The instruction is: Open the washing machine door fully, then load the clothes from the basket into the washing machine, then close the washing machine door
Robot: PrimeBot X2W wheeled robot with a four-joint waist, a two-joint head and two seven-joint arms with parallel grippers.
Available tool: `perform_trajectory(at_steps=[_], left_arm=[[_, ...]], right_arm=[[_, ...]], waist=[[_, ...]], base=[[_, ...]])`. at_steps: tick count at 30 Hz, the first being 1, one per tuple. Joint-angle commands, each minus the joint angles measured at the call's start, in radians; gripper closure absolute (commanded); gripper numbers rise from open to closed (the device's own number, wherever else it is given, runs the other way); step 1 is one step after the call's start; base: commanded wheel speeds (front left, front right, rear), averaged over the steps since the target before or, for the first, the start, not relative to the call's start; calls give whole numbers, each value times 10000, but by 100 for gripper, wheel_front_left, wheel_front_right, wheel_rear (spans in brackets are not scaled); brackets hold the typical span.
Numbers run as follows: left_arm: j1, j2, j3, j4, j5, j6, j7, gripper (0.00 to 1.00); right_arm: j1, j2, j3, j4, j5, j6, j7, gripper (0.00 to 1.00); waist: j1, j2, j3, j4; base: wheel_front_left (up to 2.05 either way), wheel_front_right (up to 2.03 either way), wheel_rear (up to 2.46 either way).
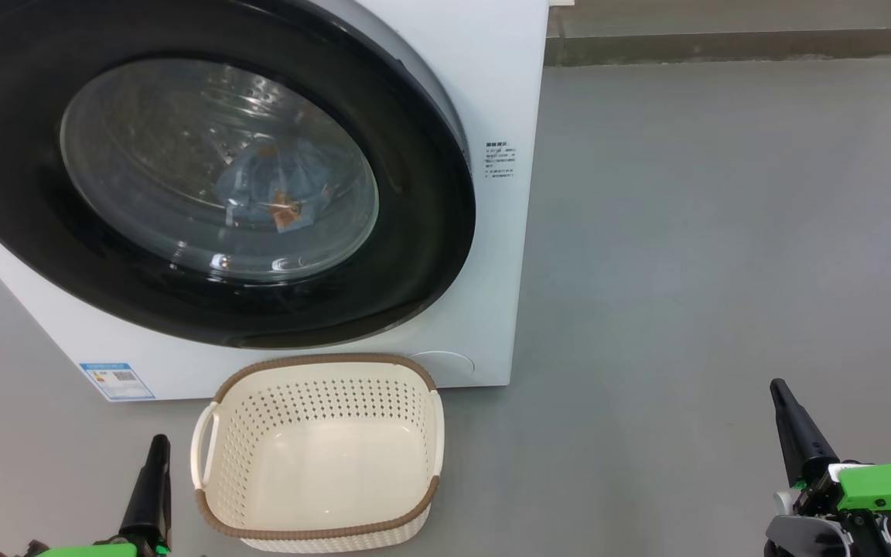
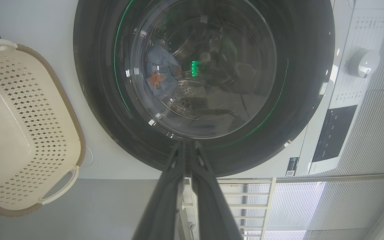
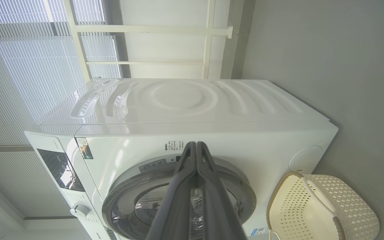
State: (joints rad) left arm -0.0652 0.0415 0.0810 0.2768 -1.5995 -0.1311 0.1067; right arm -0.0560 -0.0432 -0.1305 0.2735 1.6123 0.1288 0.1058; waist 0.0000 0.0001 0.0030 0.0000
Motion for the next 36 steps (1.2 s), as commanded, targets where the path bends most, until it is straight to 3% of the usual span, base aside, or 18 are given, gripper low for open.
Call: perform_trajectory(at_steps=[1,36], left_arm=[[-430,87,328,-317,-91,4,65,100],[-430,87,327,-317,-92,4,65,100]], right_arm=[[-519,-95,193,-287,-16,19,54,100],[-520,-84,177,-286,-30,19,67,100]], waist=[[0,-1,0,0],[0,-1,0,0]], base=[[0,0,0],[0,0,0]])
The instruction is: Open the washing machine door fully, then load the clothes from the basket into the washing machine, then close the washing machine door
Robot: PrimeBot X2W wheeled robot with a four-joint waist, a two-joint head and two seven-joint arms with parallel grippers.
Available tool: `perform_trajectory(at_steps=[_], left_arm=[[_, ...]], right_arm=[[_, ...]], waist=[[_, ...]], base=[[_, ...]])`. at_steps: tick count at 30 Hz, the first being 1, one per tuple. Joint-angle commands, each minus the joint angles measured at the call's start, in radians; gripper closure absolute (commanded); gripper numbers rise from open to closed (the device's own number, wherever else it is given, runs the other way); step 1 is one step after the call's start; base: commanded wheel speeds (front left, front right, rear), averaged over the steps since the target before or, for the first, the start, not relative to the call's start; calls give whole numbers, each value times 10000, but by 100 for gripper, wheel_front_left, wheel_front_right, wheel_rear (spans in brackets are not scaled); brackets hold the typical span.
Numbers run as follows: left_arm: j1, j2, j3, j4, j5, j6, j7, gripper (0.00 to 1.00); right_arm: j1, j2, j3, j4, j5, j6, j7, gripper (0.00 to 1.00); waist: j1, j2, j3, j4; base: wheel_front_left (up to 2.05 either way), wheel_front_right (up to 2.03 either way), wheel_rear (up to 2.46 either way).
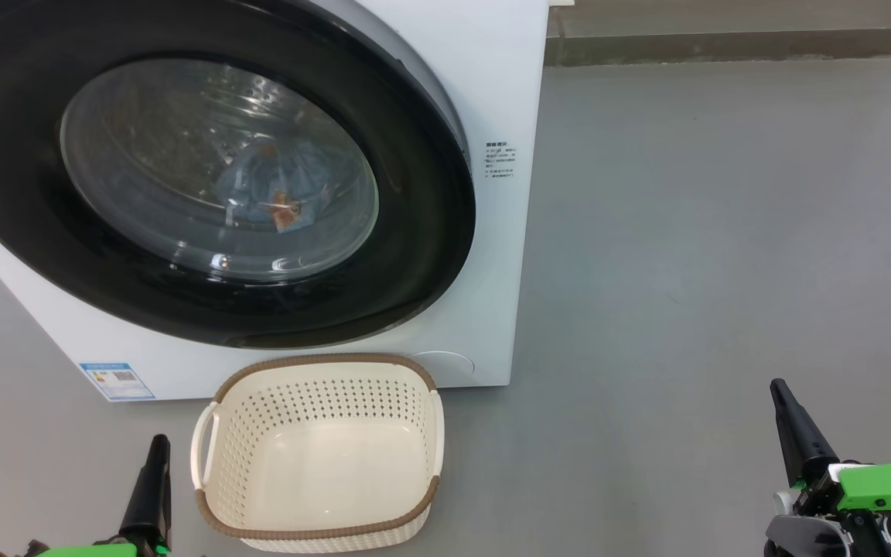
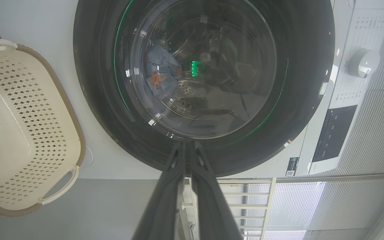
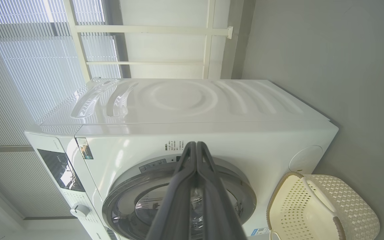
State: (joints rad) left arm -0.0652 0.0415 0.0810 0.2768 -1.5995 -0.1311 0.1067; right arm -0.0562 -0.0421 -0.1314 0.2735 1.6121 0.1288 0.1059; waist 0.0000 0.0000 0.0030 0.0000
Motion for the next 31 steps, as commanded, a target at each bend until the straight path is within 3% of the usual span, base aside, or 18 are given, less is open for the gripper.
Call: perform_trajectory(at_steps=[1,31], left_arm=[[-430,87,327,-317,-92,4,65,100],[-429,87,327,-317,-92,4,64,100]], right_arm=[[-518,-96,186,-286,-28,19,65,100],[-519,-90,178,-286,-35,19,72,100]], waist=[[0,0,0,0],[0,0,0,0]], base=[[0,0,0],[0,0,0]])
